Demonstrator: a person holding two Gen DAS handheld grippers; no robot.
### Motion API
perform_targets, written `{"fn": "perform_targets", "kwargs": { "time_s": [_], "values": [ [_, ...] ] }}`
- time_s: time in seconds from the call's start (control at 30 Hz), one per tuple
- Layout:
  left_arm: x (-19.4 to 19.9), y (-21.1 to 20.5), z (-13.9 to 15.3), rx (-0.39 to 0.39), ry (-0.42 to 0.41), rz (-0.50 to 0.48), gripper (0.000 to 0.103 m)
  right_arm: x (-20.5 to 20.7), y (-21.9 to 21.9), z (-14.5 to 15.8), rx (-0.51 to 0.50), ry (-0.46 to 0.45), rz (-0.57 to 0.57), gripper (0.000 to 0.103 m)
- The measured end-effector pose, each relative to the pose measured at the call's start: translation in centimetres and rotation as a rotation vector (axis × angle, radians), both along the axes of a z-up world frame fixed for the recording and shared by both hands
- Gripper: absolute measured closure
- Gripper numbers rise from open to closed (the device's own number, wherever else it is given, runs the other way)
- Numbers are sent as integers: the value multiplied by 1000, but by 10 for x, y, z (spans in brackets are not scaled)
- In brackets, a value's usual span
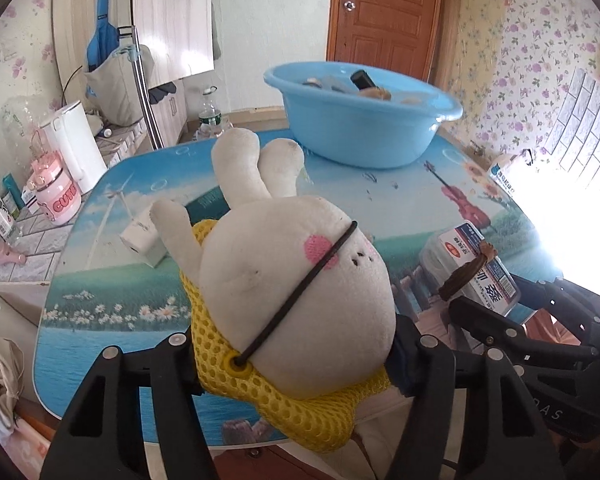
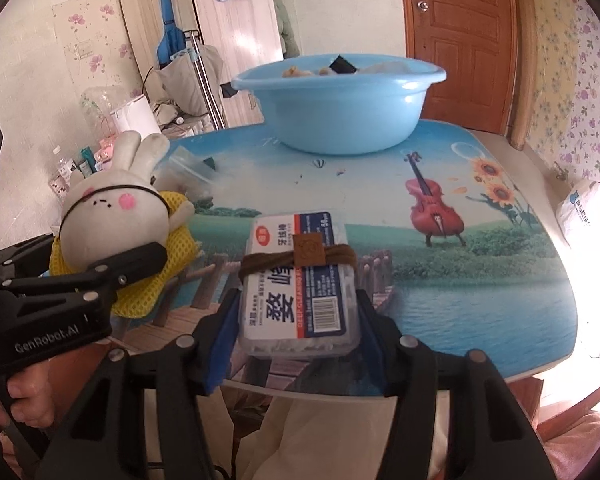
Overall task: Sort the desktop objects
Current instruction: 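Carry the bunny plush and the strapped box together toward the blue basin, then lower the bunny plush into the basin with left while right drops the box in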
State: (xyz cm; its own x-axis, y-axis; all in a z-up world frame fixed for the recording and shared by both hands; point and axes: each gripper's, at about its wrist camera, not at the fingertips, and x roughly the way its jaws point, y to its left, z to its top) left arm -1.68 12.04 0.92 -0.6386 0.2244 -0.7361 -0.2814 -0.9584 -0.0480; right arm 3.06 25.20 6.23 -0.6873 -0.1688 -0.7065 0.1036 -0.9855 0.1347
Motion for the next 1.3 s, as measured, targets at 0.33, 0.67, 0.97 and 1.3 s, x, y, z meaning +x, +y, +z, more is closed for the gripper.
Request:
{"fn": "perform_targets", "kwargs": {
  "time_s": [0.33, 0.67, 0.97, 1.3],
  "values": [
    [-14, -5, 54, 34, 116, 10, 38, -11, 16, 41, -34, 101, -7, 49],
    [-78, 21, 84, 32, 174, -52, 38, -60, 24, 83, -36, 212, -7, 49],
    [-157, 50, 79, 43, 143, -106, 36, -131, 29, 103, -26, 248, -141, 49],
    [-198, 61, 69, 0, 122, -158, 19, -156, 42, 76, -77, 184, -226, 49]
  ]
}}
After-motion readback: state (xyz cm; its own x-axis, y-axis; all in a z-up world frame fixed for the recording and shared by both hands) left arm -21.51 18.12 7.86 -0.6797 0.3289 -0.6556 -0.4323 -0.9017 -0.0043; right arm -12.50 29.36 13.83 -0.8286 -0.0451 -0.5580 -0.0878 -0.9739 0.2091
